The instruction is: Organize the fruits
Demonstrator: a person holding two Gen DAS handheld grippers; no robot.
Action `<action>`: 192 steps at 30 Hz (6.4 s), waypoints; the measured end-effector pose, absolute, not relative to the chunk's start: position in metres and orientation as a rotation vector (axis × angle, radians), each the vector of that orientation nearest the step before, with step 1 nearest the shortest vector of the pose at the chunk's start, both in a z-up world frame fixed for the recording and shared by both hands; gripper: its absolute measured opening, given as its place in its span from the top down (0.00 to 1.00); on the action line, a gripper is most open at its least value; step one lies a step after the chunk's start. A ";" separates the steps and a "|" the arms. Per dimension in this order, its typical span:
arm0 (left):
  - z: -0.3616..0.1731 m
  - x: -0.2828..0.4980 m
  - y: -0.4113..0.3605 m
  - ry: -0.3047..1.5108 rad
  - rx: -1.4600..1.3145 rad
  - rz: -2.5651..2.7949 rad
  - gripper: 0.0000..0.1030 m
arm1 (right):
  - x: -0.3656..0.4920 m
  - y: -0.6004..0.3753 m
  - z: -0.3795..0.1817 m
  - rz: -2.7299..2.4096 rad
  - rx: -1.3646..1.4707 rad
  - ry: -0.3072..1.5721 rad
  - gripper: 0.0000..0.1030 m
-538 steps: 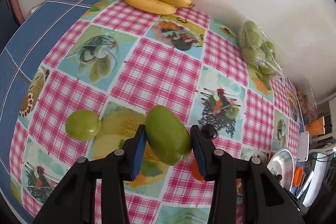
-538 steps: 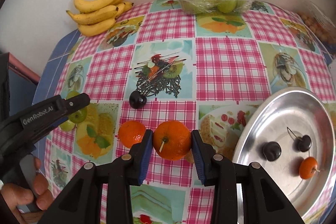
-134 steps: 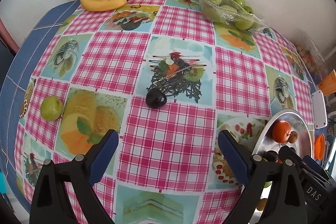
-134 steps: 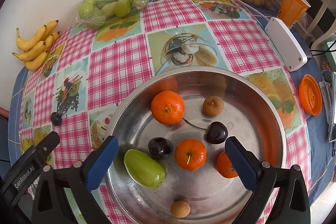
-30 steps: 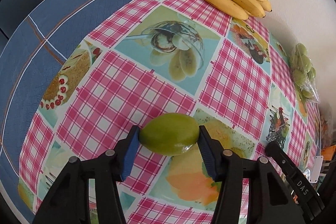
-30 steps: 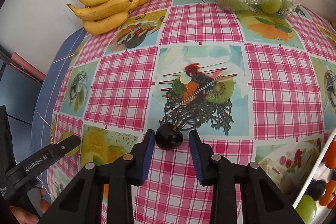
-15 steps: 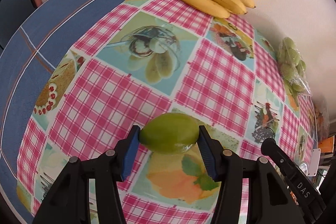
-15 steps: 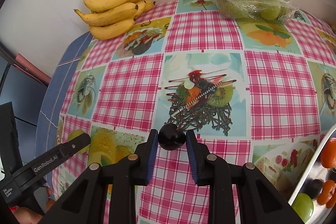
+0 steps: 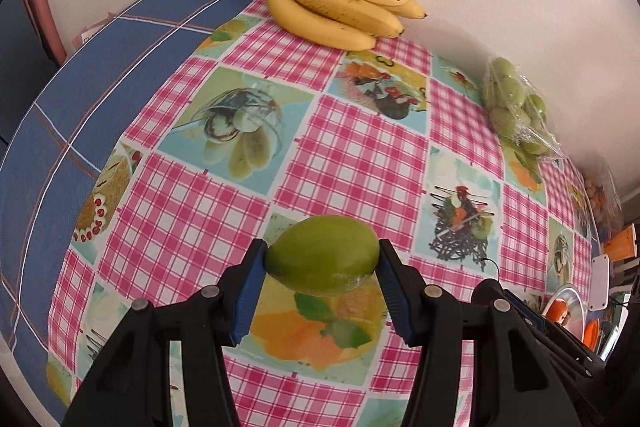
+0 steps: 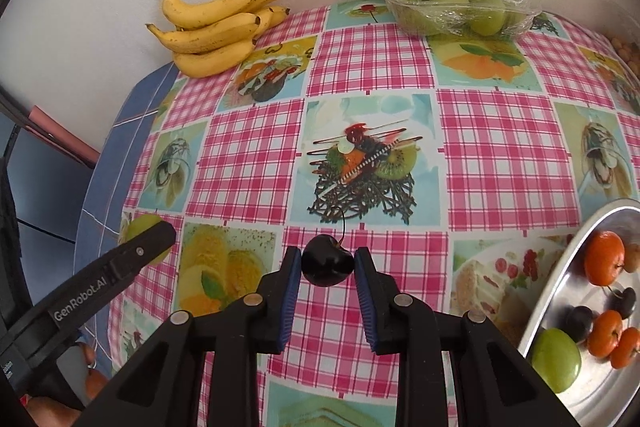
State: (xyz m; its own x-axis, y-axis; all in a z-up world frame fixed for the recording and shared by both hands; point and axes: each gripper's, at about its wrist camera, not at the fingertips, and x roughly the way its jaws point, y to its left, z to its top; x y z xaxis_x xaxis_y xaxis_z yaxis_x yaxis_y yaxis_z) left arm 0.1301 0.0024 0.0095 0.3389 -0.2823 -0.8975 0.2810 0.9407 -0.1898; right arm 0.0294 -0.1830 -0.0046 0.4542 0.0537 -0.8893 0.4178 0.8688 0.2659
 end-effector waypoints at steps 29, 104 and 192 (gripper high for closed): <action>0.040 0.058 -0.072 1.179 -0.027 -0.680 0.45 | -0.076 -0.234 0.028 -0.464 0.561 1.088 0.71; -0.020 -0.092 -0.205 1.307 0.454 -0.969 0.45 | -0.163 -0.311 -0.012 -0.633 0.729 1.174 0.70; -0.011 0.013 -0.118 1.216 0.276 -0.467 0.04 | -0.135 -0.299 0.000 -0.585 0.515 1.079 0.00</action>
State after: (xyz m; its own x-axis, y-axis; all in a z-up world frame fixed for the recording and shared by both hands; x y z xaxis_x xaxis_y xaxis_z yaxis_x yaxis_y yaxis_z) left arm 0.0128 -0.1181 -0.0112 0.2696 -0.1959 -0.9428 0.4852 0.8734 -0.0427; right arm -0.1348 -0.2994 0.0003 0.3517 -0.1879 -0.9170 0.6658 0.7388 0.1040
